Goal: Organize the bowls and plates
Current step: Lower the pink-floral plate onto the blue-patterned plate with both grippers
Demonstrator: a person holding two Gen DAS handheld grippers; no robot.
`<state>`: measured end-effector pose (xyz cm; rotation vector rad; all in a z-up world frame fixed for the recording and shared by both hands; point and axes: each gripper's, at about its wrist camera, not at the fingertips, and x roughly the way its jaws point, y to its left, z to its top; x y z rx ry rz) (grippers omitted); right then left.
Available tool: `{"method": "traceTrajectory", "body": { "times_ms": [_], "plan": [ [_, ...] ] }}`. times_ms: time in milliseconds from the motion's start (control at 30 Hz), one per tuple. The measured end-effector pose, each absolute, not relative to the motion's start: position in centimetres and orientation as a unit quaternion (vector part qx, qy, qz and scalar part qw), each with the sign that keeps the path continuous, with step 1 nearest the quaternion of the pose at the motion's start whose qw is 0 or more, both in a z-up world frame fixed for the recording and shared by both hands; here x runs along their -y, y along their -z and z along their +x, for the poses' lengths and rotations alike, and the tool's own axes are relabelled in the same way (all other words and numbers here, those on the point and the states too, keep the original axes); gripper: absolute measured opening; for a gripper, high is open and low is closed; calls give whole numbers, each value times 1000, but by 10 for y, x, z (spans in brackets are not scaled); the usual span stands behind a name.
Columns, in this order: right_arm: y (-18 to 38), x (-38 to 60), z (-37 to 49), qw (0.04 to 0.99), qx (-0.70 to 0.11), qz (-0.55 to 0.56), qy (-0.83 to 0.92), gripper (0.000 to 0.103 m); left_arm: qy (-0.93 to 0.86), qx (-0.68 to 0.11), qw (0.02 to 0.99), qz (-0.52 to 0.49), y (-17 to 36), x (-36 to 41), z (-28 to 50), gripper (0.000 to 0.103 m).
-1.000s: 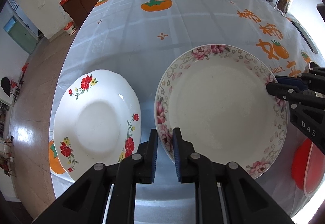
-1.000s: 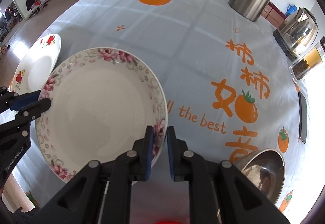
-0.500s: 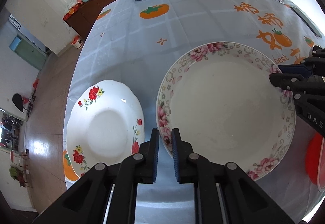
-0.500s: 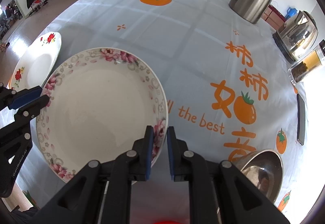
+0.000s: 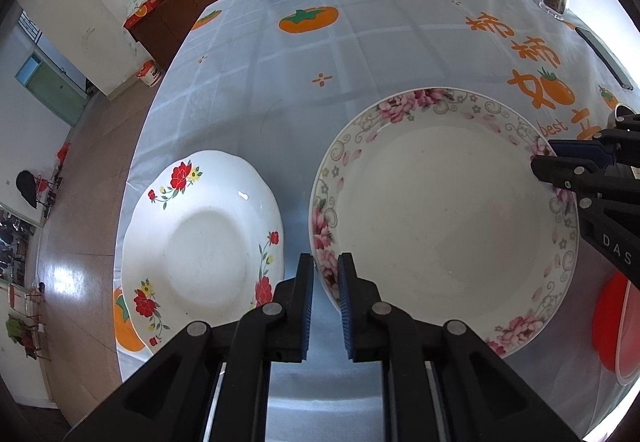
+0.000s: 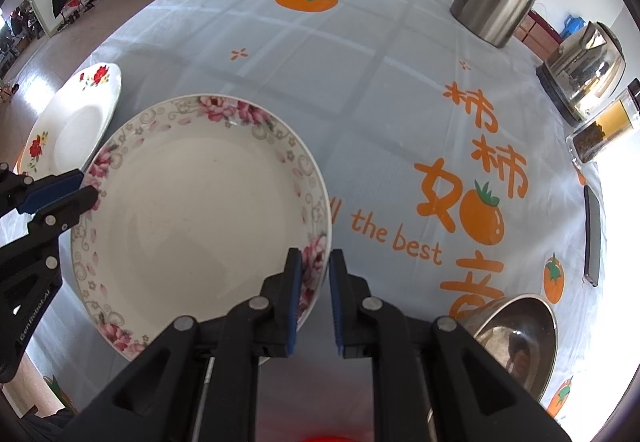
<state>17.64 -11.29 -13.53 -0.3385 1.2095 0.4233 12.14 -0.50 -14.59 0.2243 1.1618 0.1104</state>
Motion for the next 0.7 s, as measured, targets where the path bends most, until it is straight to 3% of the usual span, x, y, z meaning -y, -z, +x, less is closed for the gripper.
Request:
{"method": "traceTrajectory", "body": {
  "times_ms": [700],
  "plan": [
    [134,114,172,790,-559,-159,-196,13,-52,-544,832,97,143,2,120,14]
  ]
}}
